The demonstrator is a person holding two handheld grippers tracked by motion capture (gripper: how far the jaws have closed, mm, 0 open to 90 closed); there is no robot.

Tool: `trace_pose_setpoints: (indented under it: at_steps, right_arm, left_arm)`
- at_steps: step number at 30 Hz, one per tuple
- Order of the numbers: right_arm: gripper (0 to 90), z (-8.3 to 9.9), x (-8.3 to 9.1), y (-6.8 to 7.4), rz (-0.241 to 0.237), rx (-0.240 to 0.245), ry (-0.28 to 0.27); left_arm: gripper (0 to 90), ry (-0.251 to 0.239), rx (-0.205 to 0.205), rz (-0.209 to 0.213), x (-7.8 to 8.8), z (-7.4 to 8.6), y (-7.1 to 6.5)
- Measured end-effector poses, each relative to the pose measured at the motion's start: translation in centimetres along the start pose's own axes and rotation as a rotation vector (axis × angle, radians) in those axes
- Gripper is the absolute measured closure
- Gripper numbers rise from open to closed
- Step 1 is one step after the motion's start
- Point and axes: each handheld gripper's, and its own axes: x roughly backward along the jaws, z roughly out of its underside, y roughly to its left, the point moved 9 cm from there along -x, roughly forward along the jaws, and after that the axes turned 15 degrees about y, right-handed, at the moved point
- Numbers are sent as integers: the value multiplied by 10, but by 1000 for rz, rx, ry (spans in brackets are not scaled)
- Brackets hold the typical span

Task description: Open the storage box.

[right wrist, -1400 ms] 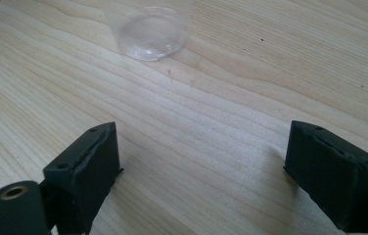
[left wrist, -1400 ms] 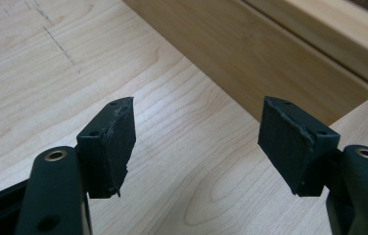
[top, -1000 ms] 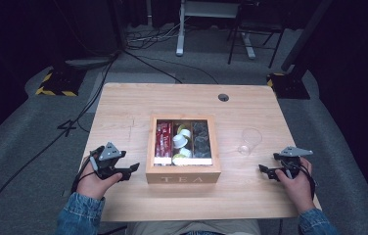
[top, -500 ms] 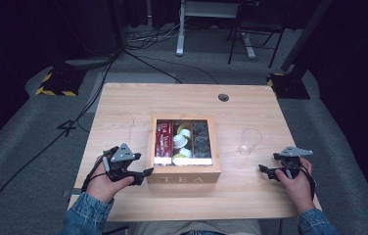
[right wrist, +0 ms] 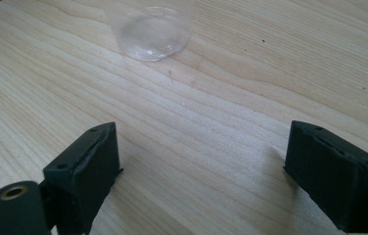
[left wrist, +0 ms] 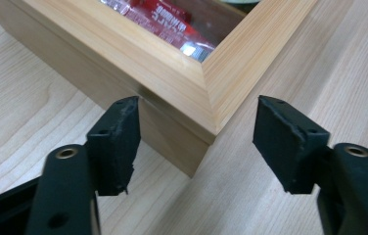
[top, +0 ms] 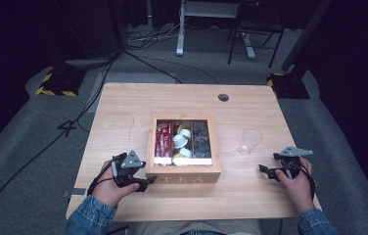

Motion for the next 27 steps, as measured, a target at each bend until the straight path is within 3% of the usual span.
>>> trace_pose_setpoints:
  at_steps: [4, 5, 8, 27]
  right_arm:
    - [128, 0, 0, 0, 0, -1, 1]
    - [128, 0, 0, 0, 0, -1, 1]
    - [128, 0, 0, 0, 0, -1, 0]
    - [129, 0, 0, 0, -1, 2, 1]
  left_arm:
    - [431, -4, 0, -14, 1, 1, 2]
    - [435, 1, -24, -30, 2, 1, 2]
    - [467, 10, -41, -44, 3, 1, 2]
    - [636, 17, -62, -25, 11, 5, 1]
